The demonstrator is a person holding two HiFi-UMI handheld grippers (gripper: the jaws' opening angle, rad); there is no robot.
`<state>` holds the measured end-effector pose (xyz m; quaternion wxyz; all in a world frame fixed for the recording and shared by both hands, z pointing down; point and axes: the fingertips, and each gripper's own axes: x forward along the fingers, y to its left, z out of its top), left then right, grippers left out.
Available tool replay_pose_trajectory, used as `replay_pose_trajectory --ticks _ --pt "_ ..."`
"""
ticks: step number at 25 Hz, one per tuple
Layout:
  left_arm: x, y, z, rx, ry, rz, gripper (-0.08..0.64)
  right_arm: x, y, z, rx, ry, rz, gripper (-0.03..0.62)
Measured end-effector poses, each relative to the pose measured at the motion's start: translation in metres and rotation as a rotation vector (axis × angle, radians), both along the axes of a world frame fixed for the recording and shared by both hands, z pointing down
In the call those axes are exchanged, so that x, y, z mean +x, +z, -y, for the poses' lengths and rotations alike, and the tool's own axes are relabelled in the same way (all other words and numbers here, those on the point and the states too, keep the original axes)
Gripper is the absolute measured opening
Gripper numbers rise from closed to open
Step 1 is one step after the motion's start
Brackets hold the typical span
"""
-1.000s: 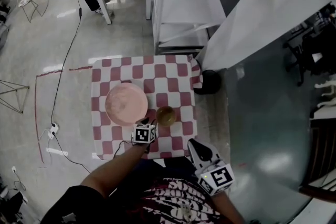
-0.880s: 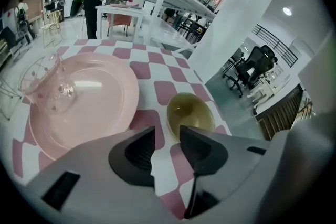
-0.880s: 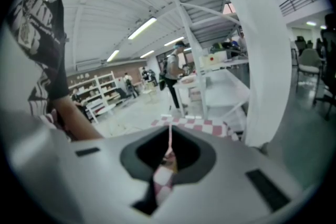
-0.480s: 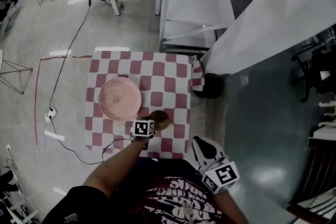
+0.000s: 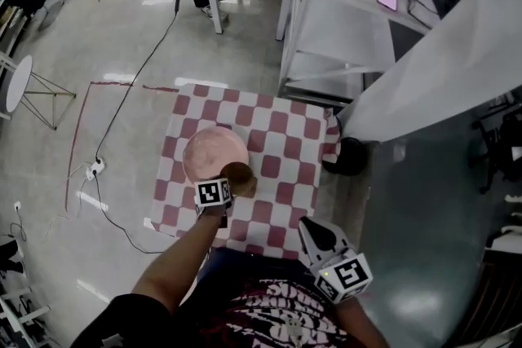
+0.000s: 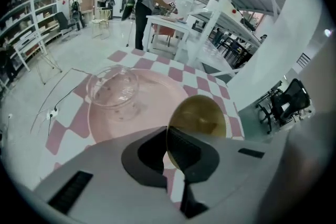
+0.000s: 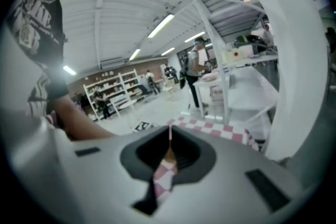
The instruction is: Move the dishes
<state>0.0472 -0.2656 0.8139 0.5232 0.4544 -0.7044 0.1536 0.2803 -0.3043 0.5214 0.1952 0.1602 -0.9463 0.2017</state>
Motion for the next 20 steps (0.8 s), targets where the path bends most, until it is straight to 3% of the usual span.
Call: replay_pose_trajectory --ticks 4,11,16,20 --pt "-0.034 0.008 -0.005 -0.033 -0.034 0.007 0.034 -0.007 -0.002 -0.007 0.007 0.034 -0.017 0.037" --pt "-0.05 0.031 -0.007 -0.067 0.02 -0.015 0.035 -0.023 -0.002 -0.036 0.01 0.091 -0.06 0.037" --pt "-0.051 0.037 -0.003 -0.041 0.095 -0.035 0.048 -0.028 -0.003 -0.048 0.018 0.146 -0.07 0.037" --pt "-0.044 0.032 -0.004 -0.015 0.165 -0.055 0.112 -0.034 -0.009 -0.052 0.032 0.188 -0.062 0.037"
